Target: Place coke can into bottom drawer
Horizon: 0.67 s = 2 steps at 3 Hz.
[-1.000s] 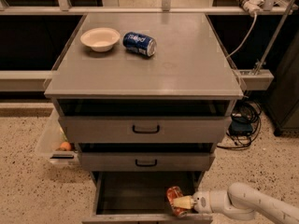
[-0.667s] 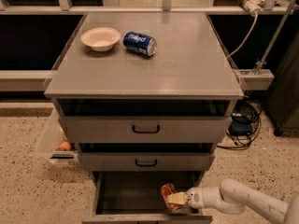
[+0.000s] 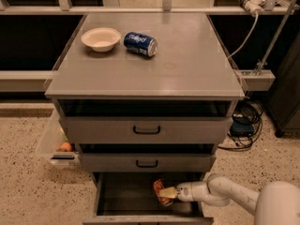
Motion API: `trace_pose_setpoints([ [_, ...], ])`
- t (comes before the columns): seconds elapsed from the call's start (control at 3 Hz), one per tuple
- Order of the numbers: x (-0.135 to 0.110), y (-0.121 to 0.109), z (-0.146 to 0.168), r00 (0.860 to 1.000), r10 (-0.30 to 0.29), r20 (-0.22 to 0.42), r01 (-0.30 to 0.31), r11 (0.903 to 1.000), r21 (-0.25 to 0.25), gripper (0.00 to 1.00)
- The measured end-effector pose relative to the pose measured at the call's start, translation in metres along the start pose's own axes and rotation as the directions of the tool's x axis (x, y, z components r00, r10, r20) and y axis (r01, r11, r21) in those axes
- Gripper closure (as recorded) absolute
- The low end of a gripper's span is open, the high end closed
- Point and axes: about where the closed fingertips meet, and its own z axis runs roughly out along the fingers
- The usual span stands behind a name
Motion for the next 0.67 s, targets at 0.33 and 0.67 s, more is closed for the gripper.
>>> trace_pose_setpoints([
  [0.33,0.003,-0.021,0.017,1.000,0.014,0.002,-0.014,0.9988,0.047,1.00],
  [0.67,0.008,-0.043,0.030,1.000,0.023,-0.005,-0.023,0.9928,0.118,1.00],
])
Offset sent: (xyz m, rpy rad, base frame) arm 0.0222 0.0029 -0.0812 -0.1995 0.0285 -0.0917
